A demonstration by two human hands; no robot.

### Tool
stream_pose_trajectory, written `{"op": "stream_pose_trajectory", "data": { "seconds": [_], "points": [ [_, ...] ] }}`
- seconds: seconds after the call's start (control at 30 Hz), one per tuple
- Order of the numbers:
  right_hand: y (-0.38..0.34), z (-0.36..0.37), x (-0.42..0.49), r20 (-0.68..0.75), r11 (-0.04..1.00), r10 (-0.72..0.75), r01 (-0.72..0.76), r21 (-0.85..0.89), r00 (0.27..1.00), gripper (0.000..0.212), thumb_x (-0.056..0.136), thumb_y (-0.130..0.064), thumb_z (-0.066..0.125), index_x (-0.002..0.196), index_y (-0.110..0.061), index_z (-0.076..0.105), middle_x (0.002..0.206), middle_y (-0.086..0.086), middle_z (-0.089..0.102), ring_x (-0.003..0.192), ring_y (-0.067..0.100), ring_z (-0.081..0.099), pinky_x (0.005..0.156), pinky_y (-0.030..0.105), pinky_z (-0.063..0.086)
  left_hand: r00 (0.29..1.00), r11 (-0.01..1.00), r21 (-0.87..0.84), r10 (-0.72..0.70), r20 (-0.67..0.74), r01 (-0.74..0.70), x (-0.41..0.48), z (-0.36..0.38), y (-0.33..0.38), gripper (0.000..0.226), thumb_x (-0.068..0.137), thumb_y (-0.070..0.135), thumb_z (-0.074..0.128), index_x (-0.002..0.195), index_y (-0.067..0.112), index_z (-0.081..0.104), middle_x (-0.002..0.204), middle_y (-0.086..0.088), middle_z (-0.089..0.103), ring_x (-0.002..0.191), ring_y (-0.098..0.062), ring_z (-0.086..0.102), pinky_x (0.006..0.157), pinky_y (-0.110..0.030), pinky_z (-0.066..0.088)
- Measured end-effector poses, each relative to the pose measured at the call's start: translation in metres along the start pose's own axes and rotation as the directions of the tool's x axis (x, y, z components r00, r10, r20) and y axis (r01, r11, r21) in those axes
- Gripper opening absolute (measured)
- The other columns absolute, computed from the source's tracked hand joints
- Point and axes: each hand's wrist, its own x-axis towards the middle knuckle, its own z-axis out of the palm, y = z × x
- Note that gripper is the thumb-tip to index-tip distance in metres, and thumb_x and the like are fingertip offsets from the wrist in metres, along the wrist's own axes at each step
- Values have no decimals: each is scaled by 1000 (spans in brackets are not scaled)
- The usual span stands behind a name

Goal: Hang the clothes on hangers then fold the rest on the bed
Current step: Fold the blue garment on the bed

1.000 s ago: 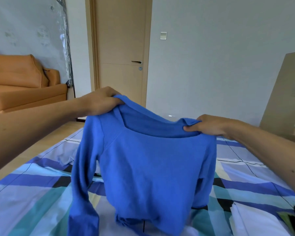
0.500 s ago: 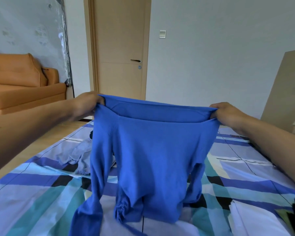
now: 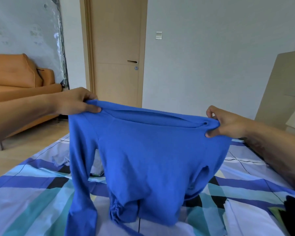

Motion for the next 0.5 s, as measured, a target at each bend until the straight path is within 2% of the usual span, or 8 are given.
{"op": "stream_pose_trajectory", "data": {
  "seconds": [0.07, 0.17, 0.23, 0.33, 0.43, 0.5],
  "points": [
    [-2, -1, 5, -149, 993, -75, 87, 82, 986, 39, 76, -4, 85, 87, -16, 50, 70, -2, 63, 65, 18, 51, 58, 27, 39, 995, 968, 242, 80, -54, -64, 1, -5, -6, 24, 93, 30, 69, 73, 18, 64, 60, 7, 61, 60, -15, 57, 60, -32, 43],
    [-10, -9, 9, -334, 957, -75, 162, 241, 940, 18, 78, 0, 83, 77, -10, 68, 74, 3, 70, 69, 16, 63, 66, 29, 50, 982, 952, 302, 109, -158, -57, 2, -15, -17, 23, 95, 17, 66, 73, 17, 61, 67, -3, 62, 68, -25, 59, 65, -40, 46],
    [-17, -17, 8, -395, 927, -65, 202, 316, 916, 11, 83, 4, 76, 81, -7, 73, 79, 7, 73, 75, 19, 68, 70, 31, 55, 954, 967, 253, 44, -297, 34, 2, -24, -21, 29, 94, 4, 60, 70, 18, 59, 68, -7, 61, 68, -26, 55, 61, -36, 43],
    [-31, -31, 7, -479, 919, -66, 240, 312, 875, 10, 91, -4, 72, 84, -11, 75, 77, 6, 75, 75, 24, 69, 68, 36, 56, 859, 987, 44, -114, -499, 156, 3, -37, -22, 35, 92, -6, 48, 71, 18, 60, 74, -12, 61, 68, -26, 52, 57, -29, 39],
    [-50, -49, 7, -580, 928, -49, 252, 275, 813, 11, 92, -17, 75, 81, -15, 73, 77, 13, 75, 71, 29, 71, 64, 36, 56, 759, 978, -153, -206, -618, 140, 7, -54, -13, 31, 92, -6, 41, 80, 10, 65, 80, -17, 62, 74, -30, 52, 59, -28, 39],
    [-64, -68, 4, -652, 929, -48, 273, 249, 757, 18, 89, -25, 78, 78, -12, 70, 76, 20, 74, 68, 30, 70, 66, 40, 57, 697, 985, -119, -173, -696, 125, 6, -74, 0, 25, 93, -3, 41, 85, 5, 64, 82, -19, 62, 77, -34, 53, 61, -34, 40]
  ]
}}
